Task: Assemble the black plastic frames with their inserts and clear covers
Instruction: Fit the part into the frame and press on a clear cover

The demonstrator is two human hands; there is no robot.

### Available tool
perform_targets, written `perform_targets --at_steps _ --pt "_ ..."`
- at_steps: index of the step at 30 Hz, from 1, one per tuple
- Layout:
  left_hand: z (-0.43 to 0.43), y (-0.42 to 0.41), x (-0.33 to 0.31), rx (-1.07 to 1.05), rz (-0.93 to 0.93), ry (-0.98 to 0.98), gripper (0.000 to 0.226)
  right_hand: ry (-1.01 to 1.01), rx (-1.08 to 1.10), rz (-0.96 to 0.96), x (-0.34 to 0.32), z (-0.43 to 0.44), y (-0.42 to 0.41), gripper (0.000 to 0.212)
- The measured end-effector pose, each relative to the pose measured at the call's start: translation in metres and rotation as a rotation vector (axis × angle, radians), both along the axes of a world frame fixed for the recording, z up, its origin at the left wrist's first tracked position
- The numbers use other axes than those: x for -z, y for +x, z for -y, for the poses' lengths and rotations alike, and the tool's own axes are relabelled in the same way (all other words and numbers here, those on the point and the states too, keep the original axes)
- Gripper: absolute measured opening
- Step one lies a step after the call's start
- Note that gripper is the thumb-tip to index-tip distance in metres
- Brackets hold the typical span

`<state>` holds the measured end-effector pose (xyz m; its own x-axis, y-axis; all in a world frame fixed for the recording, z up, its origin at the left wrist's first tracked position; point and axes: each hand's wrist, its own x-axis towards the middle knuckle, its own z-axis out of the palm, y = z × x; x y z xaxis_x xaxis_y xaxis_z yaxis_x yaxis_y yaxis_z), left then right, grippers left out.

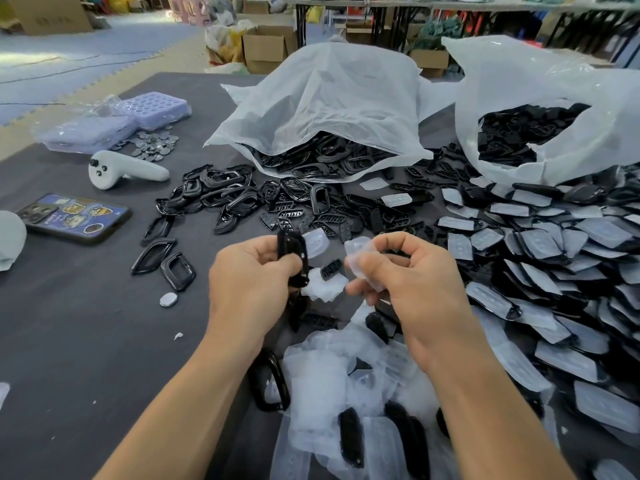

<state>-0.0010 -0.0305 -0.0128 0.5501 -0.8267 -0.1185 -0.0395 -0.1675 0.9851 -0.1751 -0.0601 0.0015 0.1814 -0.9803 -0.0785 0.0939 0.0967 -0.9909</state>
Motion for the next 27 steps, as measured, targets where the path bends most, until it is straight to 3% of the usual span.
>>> perform_targets --at_steps 5,9,12,21,25,27 --pt "-0.004 0.002 -0.006 0.069 0.107 0.067 0.059 0.018 0.046 -0.01 -0.001 0.001 0.0 0.02" --pt "-0.01 -0.01 -0.016 0.361 -0.165 -0.052 0.037 -0.068 0.057 -0.139 0.003 0.003 0.001 0.017" --pt "-0.014 -0.015 -0.019 0.454 -0.146 -0.059 0.029 -0.091 -0.01 -0.134 0.003 0.002 0.0 0.013" --pt "-0.009 -0.011 -0.015 0.252 -0.237 -0.072 0.027 0.206 -0.152 0.159 -0.002 0.002 0.002 0.028" --pt "-0.006 -0.006 -0.014 0.202 -0.239 -0.112 0.028 0.262 -0.032 0.3 -0.004 0.004 0.0 0.032" --pt "-0.005 0.003 -0.015 0.23 -0.275 -0.13 0.031 0.146 0.068 0.059 -0.001 0.007 -0.006 0.035"
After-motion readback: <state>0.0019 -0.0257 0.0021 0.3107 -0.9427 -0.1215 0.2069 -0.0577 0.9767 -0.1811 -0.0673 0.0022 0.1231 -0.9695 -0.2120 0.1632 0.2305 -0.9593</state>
